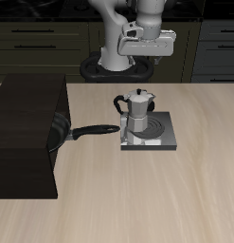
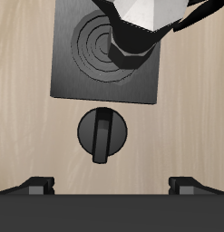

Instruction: Place the moka pot on the stove and turn on the stove

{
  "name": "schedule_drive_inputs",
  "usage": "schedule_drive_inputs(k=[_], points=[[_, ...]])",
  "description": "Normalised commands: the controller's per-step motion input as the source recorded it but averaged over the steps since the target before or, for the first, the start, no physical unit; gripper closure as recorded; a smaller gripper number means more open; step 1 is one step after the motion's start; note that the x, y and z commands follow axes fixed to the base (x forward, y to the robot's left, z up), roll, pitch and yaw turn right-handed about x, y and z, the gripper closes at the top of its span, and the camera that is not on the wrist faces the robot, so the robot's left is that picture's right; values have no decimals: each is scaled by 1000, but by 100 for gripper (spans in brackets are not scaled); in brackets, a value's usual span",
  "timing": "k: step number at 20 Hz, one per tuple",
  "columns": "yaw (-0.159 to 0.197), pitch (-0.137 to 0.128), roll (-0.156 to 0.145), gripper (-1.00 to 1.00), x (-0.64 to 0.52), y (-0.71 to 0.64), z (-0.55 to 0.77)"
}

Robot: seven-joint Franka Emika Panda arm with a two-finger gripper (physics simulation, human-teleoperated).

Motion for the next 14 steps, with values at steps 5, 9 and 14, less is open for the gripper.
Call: schedule_drive_inputs(k=[5, 9, 14], points=[[-1, -18, -2, -100, -241, 3, -108], [22, -67, -19, -100, -215, 11, -61], [11, -52, 0, -100, -46, 42, -35]])
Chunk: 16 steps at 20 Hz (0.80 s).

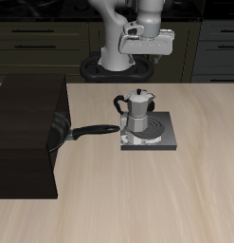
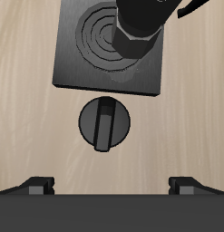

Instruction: Place the moka pot on the stove and turn on the stove

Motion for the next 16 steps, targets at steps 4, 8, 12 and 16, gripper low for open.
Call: schedule_drive_inputs(k=[4, 8, 12, 16], points=[[-5, -3, -15, -100, 91, 1, -178], [7, 2, -14, -100, 107, -60, -107], [10, -32, -13, -100, 110, 13, 3], [-6, 4, -17, -100, 59, -8, -67]])
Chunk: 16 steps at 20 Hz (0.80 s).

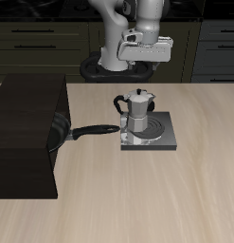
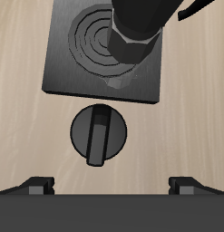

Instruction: Place the moka pot on the stove and turn on the stove

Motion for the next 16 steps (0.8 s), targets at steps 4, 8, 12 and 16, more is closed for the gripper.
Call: schedule_drive_inputs(k=[4, 8, 12, 16], points=[[47, -51, -4, -100, -44, 78, -71], [4, 22, 21, -100, -53, 54, -221], [46, -73, -20, -100, -64, 6, -101], [-3, 4, 10, -100, -4, 0, -182]])
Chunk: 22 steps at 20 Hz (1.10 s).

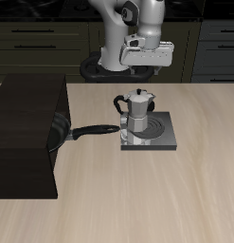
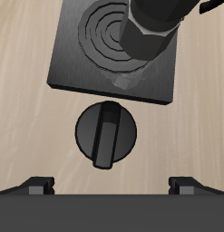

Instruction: Place the moka pot on the stove and turn on the stove

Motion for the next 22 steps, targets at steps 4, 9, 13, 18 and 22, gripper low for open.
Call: schedule_drive_inputs(k=[4, 9, 13, 18, 22], points=[[61, -23, 6, -100, 23, 39, -213], [15, 11, 21, -100, 23, -5, -136], [-6, 13, -19, -100, 48, -72, -298], [-29, 29, 2, -100, -81, -13, -88], [25, -32, 17, -100, -123, 110, -91]])
